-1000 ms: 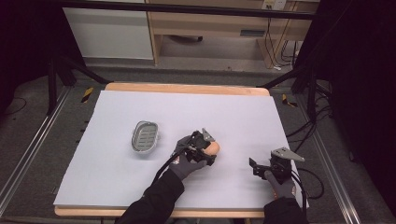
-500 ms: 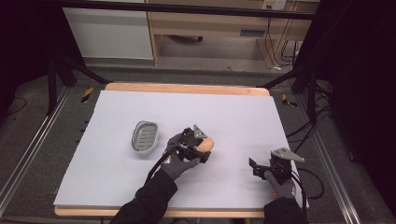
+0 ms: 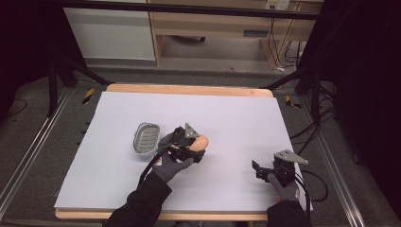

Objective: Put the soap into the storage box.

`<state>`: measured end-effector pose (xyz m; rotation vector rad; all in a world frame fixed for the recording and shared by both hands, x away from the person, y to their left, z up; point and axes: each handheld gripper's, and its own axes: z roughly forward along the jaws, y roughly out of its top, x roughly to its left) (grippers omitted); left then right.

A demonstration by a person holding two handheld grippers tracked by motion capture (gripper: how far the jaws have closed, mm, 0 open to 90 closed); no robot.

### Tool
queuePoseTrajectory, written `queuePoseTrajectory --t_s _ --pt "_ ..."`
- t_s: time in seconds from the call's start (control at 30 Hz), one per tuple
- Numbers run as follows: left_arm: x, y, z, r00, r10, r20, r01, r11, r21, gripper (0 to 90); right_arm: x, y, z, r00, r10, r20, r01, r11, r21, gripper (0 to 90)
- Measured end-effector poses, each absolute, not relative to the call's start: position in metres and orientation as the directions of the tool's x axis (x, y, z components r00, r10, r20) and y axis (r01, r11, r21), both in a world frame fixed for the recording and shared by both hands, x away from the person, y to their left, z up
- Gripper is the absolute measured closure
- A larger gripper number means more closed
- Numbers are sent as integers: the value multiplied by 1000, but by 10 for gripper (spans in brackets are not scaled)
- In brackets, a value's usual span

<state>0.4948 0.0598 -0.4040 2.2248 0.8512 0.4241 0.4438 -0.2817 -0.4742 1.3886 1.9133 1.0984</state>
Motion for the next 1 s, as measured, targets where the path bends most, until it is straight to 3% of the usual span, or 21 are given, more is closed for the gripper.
queuePoseTrajectory --t_s 1.0 --pt "490 141 -382 610 792 41 495 -420 760 322 442 -279 -474 -335 941 42 512 145 847 43"
